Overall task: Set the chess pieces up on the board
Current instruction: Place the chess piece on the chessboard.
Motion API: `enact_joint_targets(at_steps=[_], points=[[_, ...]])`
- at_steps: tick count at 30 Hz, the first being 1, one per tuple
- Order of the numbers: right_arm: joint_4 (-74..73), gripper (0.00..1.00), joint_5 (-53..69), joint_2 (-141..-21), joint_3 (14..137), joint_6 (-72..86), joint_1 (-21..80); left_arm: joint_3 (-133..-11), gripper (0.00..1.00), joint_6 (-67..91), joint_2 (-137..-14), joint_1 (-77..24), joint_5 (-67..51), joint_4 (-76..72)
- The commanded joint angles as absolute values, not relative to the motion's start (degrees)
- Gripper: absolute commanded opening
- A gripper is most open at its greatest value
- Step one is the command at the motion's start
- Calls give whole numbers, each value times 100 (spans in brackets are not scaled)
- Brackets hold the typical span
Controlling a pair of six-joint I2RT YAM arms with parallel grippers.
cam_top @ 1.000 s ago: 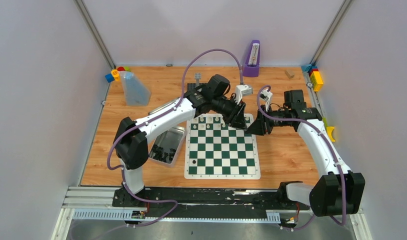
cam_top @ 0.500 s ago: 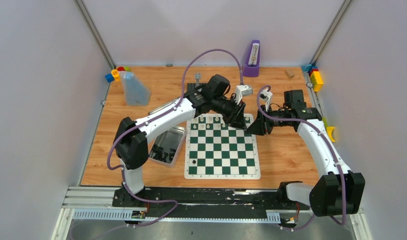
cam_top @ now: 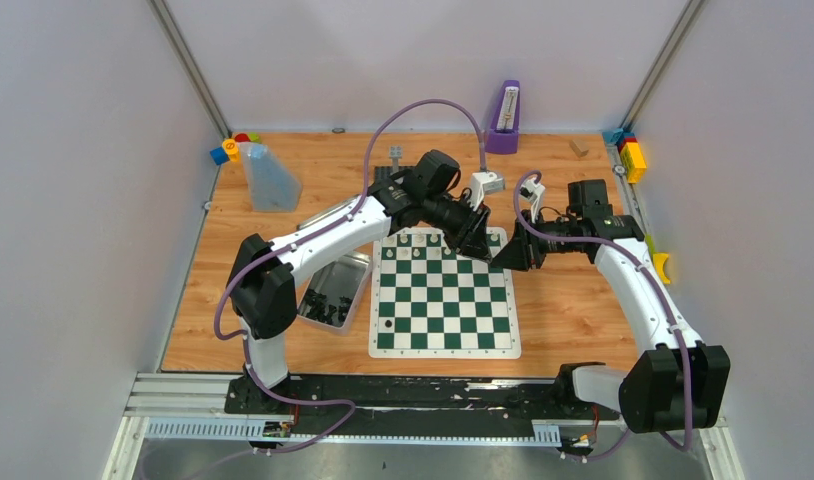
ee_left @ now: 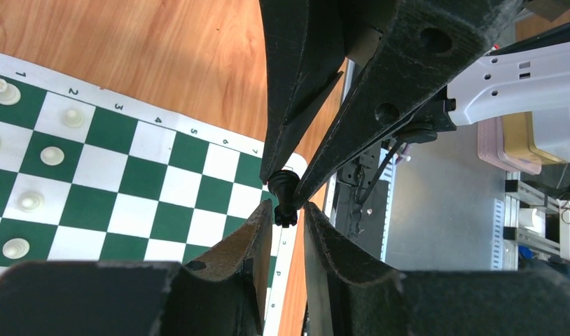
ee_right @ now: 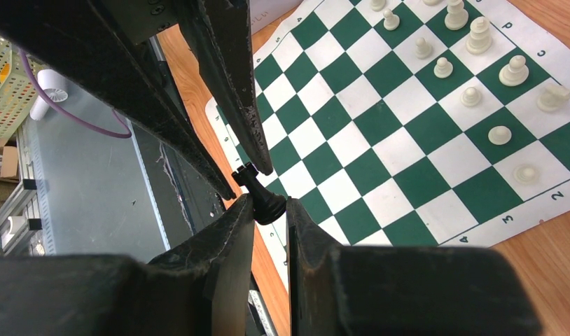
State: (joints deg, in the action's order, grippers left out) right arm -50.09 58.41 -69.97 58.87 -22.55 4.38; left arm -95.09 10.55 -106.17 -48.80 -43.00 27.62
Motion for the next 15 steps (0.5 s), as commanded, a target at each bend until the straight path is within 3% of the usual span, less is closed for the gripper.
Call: enact_joint_targets(at_steps=[1,7,10,13,15], points=[[-4852,0,5910,-6930,5923,-2285,470,-9609,29,967,-10584,-4904,-4344,2728],[-4852,6,5917,-6952,5879,-2285,469,-9695,16,940,-10632,-4904,-4381,2762],[-4858,22,5866,-6932,5860,-2285,473,-9711,8,839,-10636,-4904,-4339,2812],[-4902,52,5719,-6859,5877,-2272,458,-9701,4,693,-10620,-4904,-4169,2944],[-4959,62,5650,-6763,5910,-2301,361,-9665,3,560,-10599,-4904,-4021,3020]])
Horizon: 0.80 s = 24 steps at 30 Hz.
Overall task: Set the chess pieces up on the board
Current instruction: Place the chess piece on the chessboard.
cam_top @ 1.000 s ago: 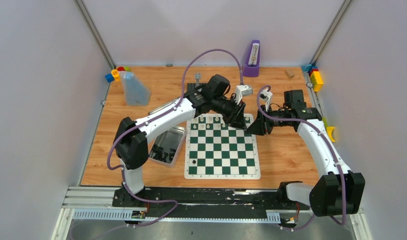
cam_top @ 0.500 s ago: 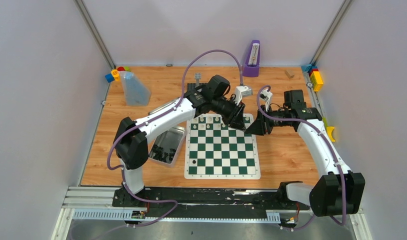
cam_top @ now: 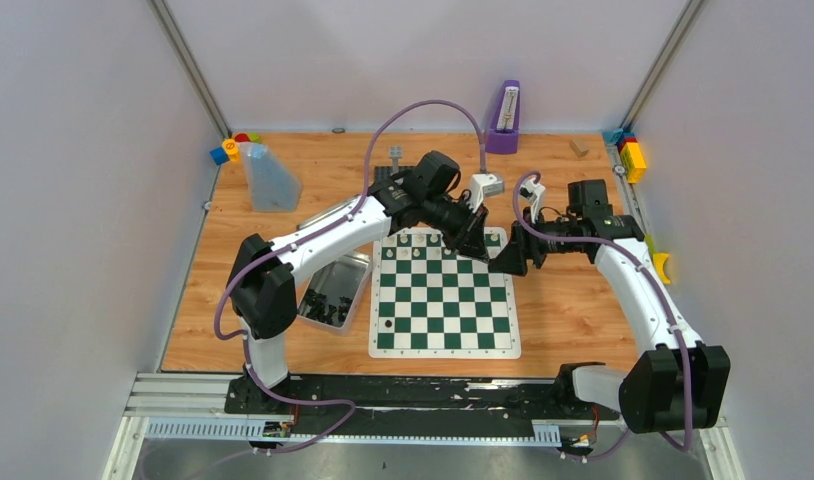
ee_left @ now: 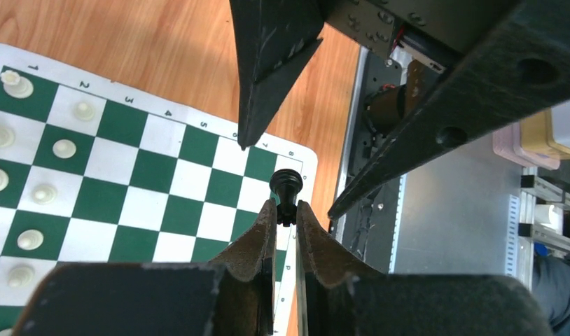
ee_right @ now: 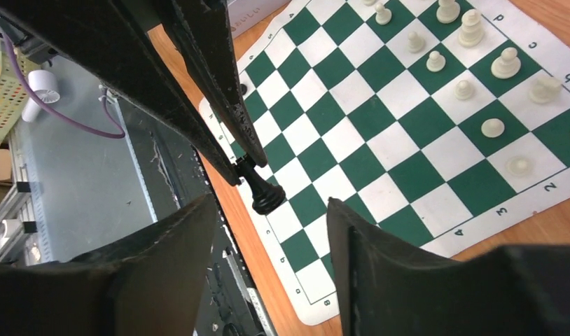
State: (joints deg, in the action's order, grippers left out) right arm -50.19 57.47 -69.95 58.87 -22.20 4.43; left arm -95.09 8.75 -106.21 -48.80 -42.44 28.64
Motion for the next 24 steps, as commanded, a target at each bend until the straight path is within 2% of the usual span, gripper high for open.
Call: enact_joint_targets(at_steps=[1,9,16,20,24], points=[[-4965,64,5659,-6700,5923,-2295,279,-9649,3,478,-10595,-4904,-3966,3039],[-4846,65,5670,-6574,6068,-1911,-915,-9602,3,41,-10705,-5082,-3242,3339],[-4263,64,5264,-6882,5987,-989,-2276,-9766,3,-551,-11012,-5722,-2510,3653],[-4052,63,5366,-7213,5922,-665,-2932,-10058,3,-833,-11350,-6109,-2194,3929],[-3787,62,5285,-7216,5794,-494,-3178,-10700,4,-1079,-11937,-6490,-1972,4448]])
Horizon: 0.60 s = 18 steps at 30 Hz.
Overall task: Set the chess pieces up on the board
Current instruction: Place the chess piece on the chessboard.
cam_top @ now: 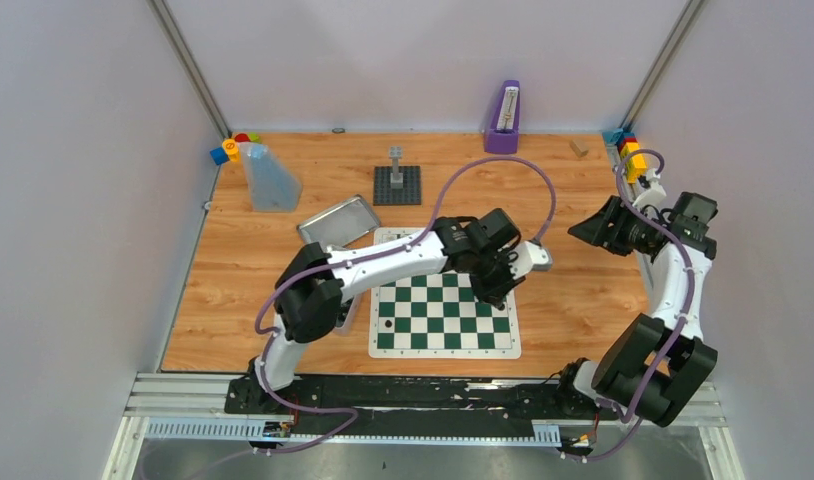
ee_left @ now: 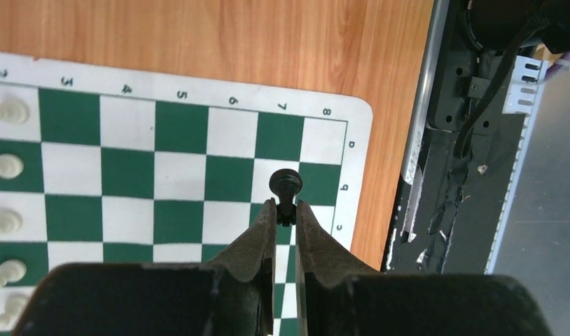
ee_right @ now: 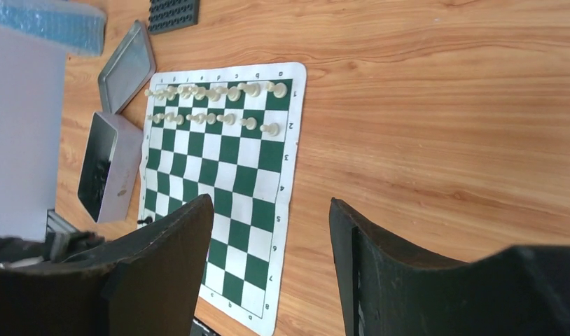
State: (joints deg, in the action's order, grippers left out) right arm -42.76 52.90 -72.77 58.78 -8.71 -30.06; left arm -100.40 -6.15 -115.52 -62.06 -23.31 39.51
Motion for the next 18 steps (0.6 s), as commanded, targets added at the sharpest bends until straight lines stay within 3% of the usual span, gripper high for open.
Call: enact_joint_targets(at_steps=[1,18], points=[[-3766,62,5253,-7175,5795,-485,-3192,-10968,4,-1115,-12169,-6597,-1939,4676],[-3621,62,5124,-6777,5639,-567,-3234,-12562,7,-1370,-13672,-7137,-1695,5919]])
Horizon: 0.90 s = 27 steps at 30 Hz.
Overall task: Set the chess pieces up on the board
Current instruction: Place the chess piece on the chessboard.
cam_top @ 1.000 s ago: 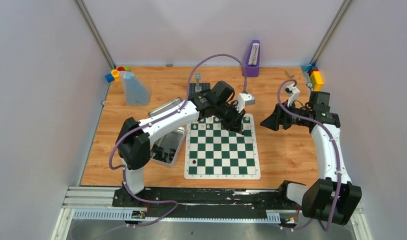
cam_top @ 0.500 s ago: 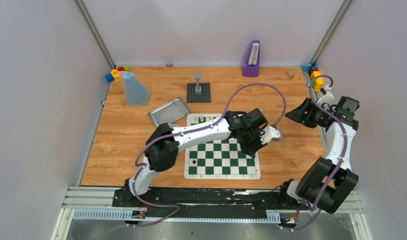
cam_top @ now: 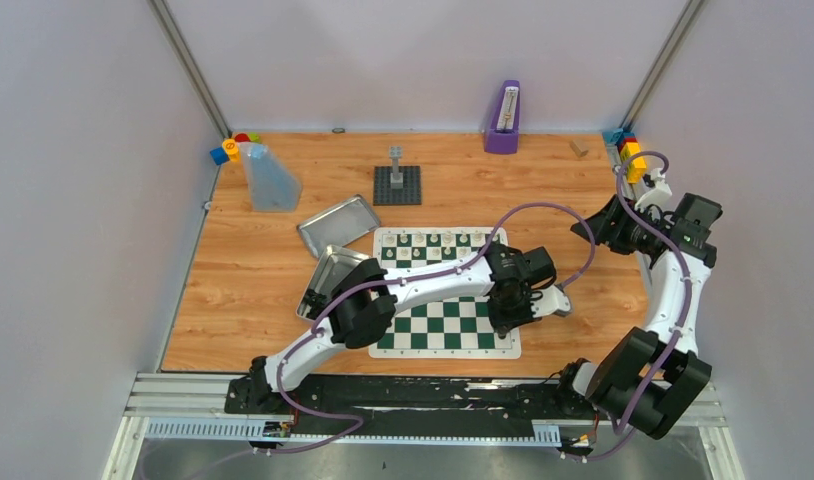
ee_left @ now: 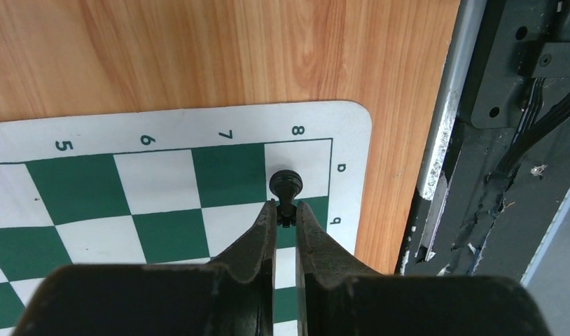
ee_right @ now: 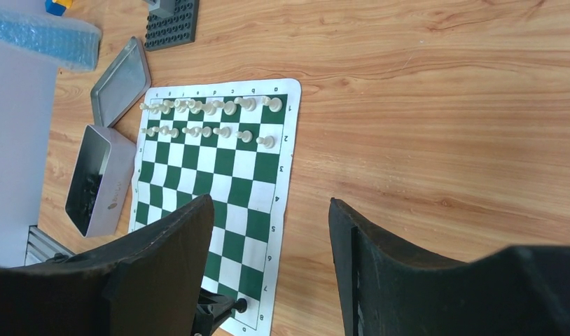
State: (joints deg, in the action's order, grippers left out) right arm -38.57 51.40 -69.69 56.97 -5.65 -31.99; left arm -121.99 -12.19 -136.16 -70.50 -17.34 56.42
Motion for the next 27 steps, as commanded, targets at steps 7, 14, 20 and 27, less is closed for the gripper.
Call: enact_joint_targets(at_steps=[7,14,20,27], points=[[-3625,62,5163,-6803,5609,-589,-3234,-12631,10,-1376,-13744,-7195,-1709,5991],[-3630,62,5207,-6794,5590,-597,-3235,-12784,11,-1340,-13859,-7232,-1675,6019],[-3639,62,5229,-6803,5575,-614,-3234,-12862,11,-1365,-13945,-7233,-1597,6069],[-3647,62,5247,-6812,5581,-624,-3234,-12853,13,-1387,-13966,-7244,-1543,6087]])
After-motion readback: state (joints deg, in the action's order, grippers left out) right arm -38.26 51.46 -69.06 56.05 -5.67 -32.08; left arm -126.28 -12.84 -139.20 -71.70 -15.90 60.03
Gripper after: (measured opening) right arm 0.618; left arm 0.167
